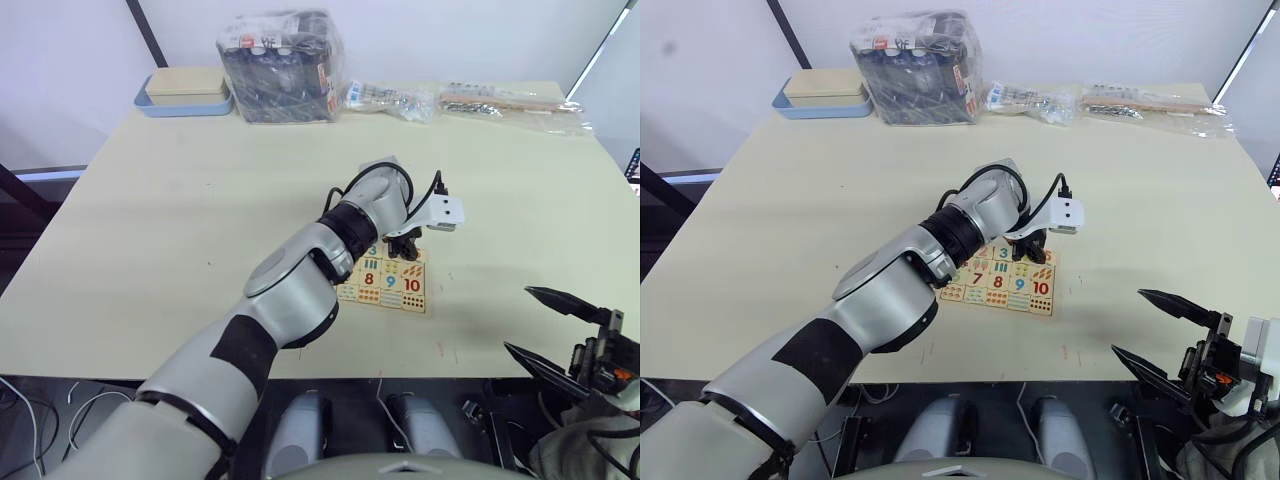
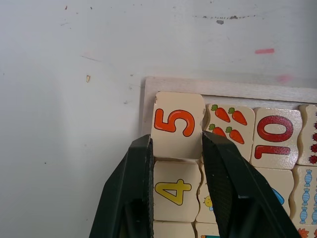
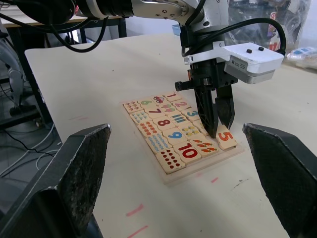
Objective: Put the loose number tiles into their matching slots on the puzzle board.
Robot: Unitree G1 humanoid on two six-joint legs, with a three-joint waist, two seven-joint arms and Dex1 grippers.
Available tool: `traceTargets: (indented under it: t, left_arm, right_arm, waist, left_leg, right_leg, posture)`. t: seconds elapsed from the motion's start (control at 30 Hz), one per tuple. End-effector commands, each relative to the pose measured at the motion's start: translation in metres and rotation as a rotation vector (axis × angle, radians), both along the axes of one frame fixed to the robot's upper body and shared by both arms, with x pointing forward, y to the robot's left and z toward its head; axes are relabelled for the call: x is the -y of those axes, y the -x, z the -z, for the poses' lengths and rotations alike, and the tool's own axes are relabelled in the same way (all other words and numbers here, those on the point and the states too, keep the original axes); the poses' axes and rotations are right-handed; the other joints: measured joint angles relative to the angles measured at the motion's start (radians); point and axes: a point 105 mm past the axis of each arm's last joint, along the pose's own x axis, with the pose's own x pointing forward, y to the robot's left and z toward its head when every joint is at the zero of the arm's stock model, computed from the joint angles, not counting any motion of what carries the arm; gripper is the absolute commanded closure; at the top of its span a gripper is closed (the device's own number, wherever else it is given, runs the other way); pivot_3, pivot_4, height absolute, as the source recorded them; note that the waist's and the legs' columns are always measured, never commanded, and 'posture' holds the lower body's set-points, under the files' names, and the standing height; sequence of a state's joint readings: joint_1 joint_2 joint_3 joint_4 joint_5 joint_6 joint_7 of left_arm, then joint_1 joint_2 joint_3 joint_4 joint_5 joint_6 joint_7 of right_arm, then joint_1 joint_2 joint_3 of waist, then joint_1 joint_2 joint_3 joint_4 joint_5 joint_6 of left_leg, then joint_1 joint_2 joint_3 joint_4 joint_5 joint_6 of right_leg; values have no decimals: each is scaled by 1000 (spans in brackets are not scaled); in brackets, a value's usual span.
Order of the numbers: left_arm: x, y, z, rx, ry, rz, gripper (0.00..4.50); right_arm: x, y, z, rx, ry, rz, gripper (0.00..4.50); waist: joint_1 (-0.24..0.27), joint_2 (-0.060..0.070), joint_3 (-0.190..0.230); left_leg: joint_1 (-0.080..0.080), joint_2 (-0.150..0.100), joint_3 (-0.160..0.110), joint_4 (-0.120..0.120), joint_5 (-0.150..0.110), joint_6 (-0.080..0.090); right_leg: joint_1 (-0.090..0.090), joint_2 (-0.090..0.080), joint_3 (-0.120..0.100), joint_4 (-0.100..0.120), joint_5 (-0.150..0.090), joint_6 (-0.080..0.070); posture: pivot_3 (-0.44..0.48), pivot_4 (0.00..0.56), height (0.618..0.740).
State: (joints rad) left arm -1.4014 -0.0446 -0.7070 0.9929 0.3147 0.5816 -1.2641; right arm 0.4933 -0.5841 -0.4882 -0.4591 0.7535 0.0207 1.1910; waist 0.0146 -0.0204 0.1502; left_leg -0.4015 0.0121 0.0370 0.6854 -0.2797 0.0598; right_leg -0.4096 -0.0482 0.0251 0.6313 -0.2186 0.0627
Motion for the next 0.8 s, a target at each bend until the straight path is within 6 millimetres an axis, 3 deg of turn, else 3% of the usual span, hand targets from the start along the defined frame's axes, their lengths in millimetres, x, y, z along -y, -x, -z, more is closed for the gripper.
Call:
traceTargets:
  t: [0.03,0.8]
  left_arm:
    - [0,1,1,-5,1,7,3564]
    - [-4,5,6,-26,-6,3,3564]
  right_arm:
    - [-1,1,-9,40,10,-11,0]
    - [-1,0,-9,38,13,-16,0]
  waist:
    - [0,0,0]
    - [0,0,0]
  left_leg:
    - [0,0,0,0,0,0]
    - [0,0,0,0,0,0]
  right_leg:
    - [0,0,0,0,0,0]
    - [0,0,0,0,0,0]
  posture:
    - [0,150,740]
    - [0,150,740]
